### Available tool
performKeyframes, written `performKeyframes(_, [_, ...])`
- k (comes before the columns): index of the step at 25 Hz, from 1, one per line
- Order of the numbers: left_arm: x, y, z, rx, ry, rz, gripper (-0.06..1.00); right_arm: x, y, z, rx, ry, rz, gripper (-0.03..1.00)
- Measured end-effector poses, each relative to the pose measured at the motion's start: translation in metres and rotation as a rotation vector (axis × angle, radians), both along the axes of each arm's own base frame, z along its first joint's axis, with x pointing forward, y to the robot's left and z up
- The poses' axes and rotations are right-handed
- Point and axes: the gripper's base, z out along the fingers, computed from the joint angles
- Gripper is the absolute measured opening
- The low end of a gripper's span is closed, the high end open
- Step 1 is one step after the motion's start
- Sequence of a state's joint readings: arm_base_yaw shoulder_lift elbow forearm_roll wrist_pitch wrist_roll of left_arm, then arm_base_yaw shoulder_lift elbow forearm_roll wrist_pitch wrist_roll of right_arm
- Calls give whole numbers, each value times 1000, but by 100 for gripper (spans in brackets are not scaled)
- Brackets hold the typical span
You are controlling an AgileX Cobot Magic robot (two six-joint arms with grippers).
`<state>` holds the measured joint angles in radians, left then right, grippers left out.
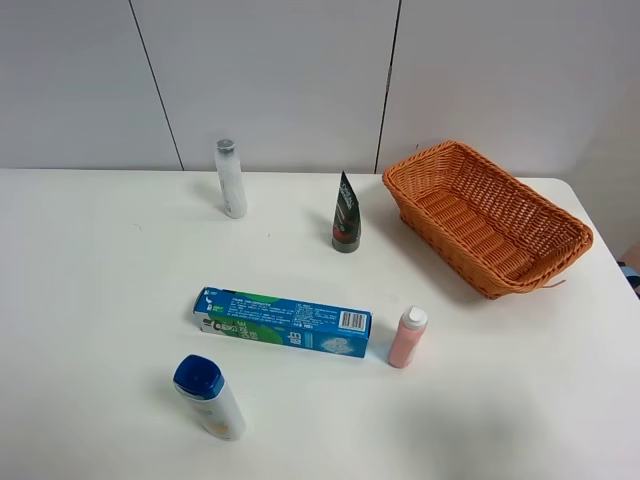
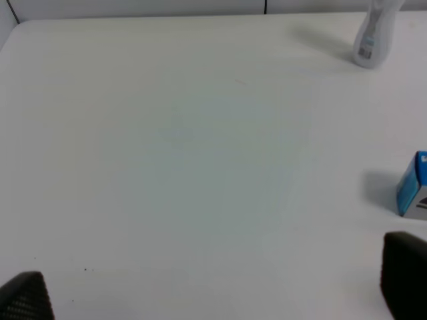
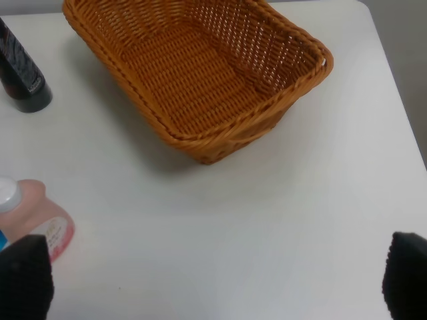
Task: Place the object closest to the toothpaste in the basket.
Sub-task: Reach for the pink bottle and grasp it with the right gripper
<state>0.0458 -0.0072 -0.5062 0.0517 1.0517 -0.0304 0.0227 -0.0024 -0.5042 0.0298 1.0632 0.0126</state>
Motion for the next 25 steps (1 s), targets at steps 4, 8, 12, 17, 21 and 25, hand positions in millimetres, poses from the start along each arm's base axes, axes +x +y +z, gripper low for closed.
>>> performKeyframes(4, [0, 0, 0, 0, 0, 0, 99, 0, 0, 0, 0, 0, 0, 99])
performKeyframes(8, [0, 0, 0, 0, 0, 0, 99, 0, 0, 0, 0, 0, 0, 99])
performKeyframes(12, [0, 0, 0, 0, 0, 0, 99, 0, 0, 0, 0, 0, 0, 99])
performKeyframes(17, [0, 0, 0, 0, 0, 0, 99, 0, 0, 0, 1, 0, 1, 99])
performKeyframes(21, [0, 0, 0, 0, 0, 0, 99, 8, 2, 9, 22, 29, 11, 99])
performKeyframes(25, [0, 0, 0, 0, 0, 0, 99, 39, 6, 29, 59, 140, 39, 99])
